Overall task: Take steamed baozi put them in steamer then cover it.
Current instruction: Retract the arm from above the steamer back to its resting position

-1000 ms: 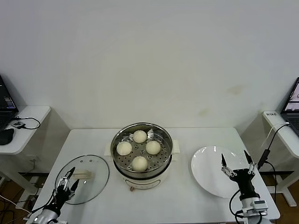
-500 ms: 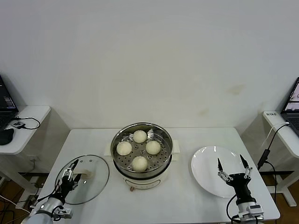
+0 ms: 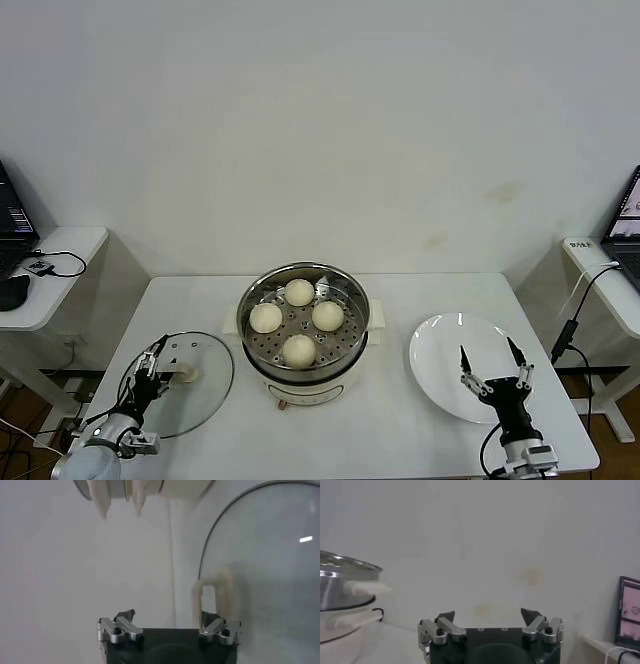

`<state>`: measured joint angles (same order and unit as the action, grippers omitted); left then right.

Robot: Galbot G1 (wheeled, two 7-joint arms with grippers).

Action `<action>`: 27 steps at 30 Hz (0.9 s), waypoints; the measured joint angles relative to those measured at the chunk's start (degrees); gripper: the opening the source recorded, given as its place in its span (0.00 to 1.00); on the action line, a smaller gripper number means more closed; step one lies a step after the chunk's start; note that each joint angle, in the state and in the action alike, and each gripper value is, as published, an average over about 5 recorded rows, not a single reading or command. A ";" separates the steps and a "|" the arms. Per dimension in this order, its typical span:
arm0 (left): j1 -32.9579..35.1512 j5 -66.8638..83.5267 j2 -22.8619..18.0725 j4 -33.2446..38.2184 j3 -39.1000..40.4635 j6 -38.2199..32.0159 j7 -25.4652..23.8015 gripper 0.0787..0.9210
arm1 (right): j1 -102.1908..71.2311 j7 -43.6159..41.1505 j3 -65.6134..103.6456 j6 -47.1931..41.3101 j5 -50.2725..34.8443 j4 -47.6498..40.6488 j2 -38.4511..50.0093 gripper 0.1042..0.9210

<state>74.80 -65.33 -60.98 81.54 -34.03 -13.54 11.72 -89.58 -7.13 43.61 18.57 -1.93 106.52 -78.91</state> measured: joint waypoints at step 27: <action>3.30 3.02 1.00 5.24 -3.21 3.76 1.85 0.07 | -0.28 0.19 -0.65 0.28 1.12 -0.38 -0.11 0.88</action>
<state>78.11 -62.32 -59.98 86.78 -37.23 -9.78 13.57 -89.86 -6.94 42.96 18.86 -0.80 106.13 -79.02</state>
